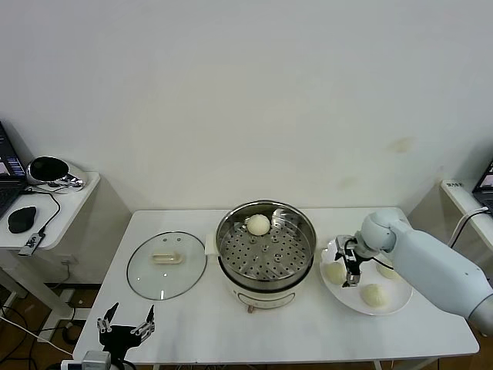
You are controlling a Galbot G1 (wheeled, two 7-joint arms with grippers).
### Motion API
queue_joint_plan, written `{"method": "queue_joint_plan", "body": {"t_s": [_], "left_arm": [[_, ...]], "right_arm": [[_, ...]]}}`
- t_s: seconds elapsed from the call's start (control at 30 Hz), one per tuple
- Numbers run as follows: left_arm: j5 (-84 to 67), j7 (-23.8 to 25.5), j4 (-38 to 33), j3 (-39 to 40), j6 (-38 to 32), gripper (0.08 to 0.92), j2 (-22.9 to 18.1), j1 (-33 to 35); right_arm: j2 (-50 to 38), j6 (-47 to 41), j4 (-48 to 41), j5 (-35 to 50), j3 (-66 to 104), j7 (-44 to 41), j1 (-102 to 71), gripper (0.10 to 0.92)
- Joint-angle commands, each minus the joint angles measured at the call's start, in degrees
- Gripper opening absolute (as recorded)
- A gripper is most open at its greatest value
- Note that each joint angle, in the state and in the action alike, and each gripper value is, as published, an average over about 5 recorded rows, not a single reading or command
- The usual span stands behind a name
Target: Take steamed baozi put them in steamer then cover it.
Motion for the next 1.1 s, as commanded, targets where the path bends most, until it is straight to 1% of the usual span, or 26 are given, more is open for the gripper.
{"method": "queue_joint_plan", "body": {"t_s": [0.03,0.1,0.27,0.37,0.57,0.73,0.97,1.1], "left_arm": [[0.02,-0.02,0.13,0.03,-0.02,0.823,0.05,-0.04],[0.03,-0.03,0.26,0.04,-0.03,0.823,0.06,-0.1],[0.04,-0.02,0.23,0.12,-0.02,0.823,0.03,-0.16],[0.06,-0.02,0.15,0.15,-0.01,0.823,-0.01,-0.15],[0.08,-0.05,0.1,0.31,-0.03,0.823,0.0,-0.1],[0.11,-0.07,0.04,0.71,-0.03,0.823,-0.06,-0.44],[0.02,-0.23,0.5,0.83,-0.06,0.823,0.12,-1.66],[0.04,-0.31,0.31,0.69,-0.01,0.823,0.4,-2.39]], "right_arm": [[0.04,0.1,-0.08,-0.06,0.06,0.17,-0.24,0.807],[0.02,0.1,-0.22,0.09,0.18,0.21,-0.24,0.782],[-0.09,0.1,-0.39,0.59,0.45,-0.01,-0.11,0.659],[-0.17,0.03,-0.41,1.09,0.73,-0.26,-0.01,0.606],[-1.21,-0.35,0.33,2.59,1.22,-0.65,0.69,0.586],[-5.36,-1.12,3.26,5.58,0.4,-1.47,3.77,0.577],[-13.3,-2.67,9.31,12.03,-6.7,-5.01,16.95,0.569],[-14.63,-3.89,11.48,16.35,-12.57,-7.11,27.16,0.57]]}}
